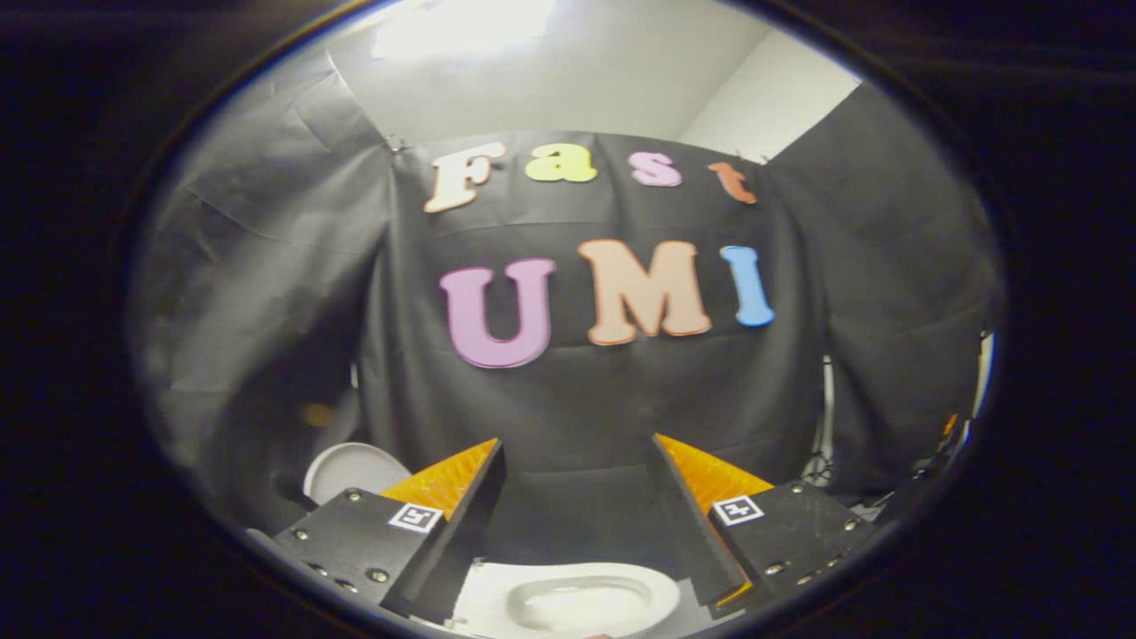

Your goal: Open the toilet lid.

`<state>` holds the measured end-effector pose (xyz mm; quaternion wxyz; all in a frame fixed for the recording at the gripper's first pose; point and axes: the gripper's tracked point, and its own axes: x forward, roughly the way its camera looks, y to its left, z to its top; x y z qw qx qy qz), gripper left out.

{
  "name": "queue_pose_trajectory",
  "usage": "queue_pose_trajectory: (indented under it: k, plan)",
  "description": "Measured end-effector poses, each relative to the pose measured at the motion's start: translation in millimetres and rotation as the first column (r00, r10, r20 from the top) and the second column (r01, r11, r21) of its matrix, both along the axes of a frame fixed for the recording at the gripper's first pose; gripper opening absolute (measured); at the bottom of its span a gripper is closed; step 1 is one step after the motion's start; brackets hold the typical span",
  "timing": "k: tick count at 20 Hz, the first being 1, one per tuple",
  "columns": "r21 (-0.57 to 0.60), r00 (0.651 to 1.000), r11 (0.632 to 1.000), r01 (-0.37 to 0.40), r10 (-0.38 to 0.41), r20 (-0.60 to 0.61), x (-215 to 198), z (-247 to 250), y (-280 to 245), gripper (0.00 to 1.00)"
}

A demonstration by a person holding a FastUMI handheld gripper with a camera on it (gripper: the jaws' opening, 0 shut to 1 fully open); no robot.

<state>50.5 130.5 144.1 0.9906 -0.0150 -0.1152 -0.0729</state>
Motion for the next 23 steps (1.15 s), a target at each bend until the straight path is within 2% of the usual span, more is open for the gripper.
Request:
queue_pose_trajectory:
  k: [3,6,9,18,23]
  plan:
    - [0.015,0.990,0.990,0.139,-0.139,-0.015,-23,-15,-75,0.95]
    - [0.030,0.962,0.962,0.270,-0.268,-0.044,-56,-40,-142,0.95]
    - [0.027,0.933,0.935,0.354,-0.350,-0.085,-85,-69,-183,0.95]
    - [0.020,0.877,0.900,0.436,-0.419,-0.235,-112,-144,-220,0.95]
    - [0.091,0.857,0.874,0.477,-0.440,-0.268,-126,-169,-232,0.95]
